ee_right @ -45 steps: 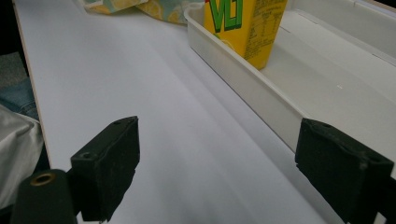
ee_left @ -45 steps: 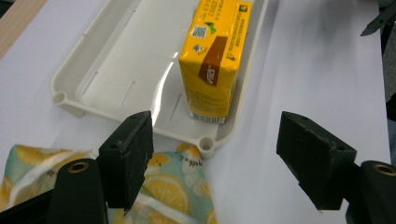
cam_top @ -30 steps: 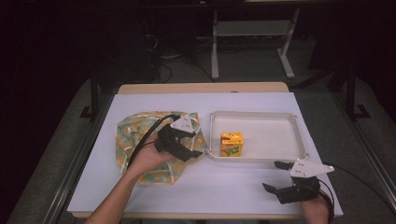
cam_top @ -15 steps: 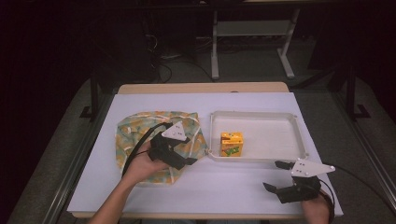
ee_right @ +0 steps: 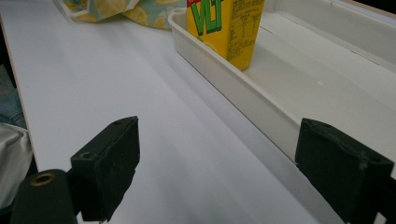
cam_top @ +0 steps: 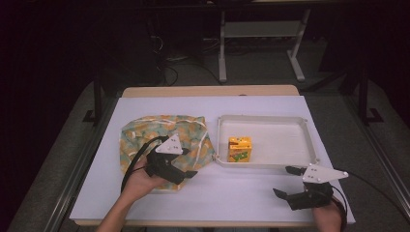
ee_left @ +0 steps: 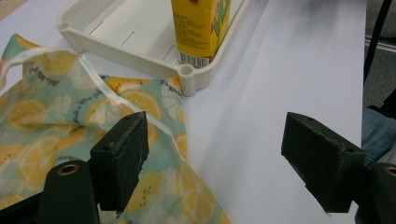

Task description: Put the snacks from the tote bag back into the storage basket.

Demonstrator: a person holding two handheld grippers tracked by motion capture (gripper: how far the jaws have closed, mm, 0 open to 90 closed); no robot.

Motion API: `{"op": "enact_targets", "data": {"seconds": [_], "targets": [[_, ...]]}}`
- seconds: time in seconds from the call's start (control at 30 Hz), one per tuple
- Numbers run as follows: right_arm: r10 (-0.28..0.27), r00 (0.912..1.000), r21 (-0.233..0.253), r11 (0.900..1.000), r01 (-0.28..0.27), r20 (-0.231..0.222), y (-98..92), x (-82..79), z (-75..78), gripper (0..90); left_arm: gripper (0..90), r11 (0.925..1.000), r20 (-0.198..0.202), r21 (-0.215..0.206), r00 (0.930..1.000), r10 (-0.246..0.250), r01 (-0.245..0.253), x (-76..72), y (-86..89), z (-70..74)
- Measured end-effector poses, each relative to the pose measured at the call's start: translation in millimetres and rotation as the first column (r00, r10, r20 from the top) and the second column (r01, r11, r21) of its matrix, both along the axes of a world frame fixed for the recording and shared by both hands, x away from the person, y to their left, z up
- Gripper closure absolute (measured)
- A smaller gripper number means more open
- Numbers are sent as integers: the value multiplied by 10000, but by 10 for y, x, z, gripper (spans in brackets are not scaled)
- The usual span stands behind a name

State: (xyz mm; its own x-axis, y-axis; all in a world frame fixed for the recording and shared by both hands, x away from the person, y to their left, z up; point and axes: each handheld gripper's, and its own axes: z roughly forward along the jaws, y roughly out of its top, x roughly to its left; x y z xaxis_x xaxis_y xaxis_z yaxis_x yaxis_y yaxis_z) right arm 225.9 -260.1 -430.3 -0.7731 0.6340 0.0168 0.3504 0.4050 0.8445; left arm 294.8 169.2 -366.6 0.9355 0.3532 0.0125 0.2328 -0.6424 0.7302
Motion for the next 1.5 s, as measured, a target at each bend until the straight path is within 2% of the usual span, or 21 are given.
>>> {"op": "enact_targets", "data": {"seconds": [0.1,0.23,0.43,0.53,0.67,0.8,0.87,0.97,1.07,1.17,1.5], "targets": [[2,10000,-7,10000,-2,23,1,1,1,135,227,9999,55,-40,9999,158,-158,-36,56,-21],[-14,10000,-8,10000,14,-6,3,2,0,135,231,9985,183,-293,9988,458,-453,-70,147,-36],[-3,10000,-3,10000,3,-21,5,2,-1,135,230,9963,-74,-625,9982,591,-594,-113,258,-71],[-9,10000,-4,10000,9,-26,5,2,0,134,230,9967,-27,-487,9979,647,-648,-139,298,-93],[-3,10000,-15,10000,3,-43,7,5,-2,134,230,9956,-59,-526,9970,771,-773,-183,341,-119],[29,10000,-20,10000,-29,9,8,6,-2,135,227,9963,53,-287,9967,814,-812,-226,365,-149],[19,10000,-34,10000,-19,8,7,8,-4,134,227,9956,224,-305,9957,894,-887,-256,385,-163],[5,10000,-30,10000,-5,-1,7,9,-3,135,227,9937,208,-543,9948,996,-983,-291,418,-187],[49,10000,-63,10000,-49,11,10,12,-5,135,228,9947,178,-437,9954,942,-933,-318,415,-210],[56,10000,-66,10000,-56,9,13,11,-4,134,228,9963,307,-269,9961,829,-821,-329,405,-221],[105,9999,-99,9999,-104,56,11,7,2,134,225,9964,137,-424,9971,747,-741,-386,427,-321]]}}
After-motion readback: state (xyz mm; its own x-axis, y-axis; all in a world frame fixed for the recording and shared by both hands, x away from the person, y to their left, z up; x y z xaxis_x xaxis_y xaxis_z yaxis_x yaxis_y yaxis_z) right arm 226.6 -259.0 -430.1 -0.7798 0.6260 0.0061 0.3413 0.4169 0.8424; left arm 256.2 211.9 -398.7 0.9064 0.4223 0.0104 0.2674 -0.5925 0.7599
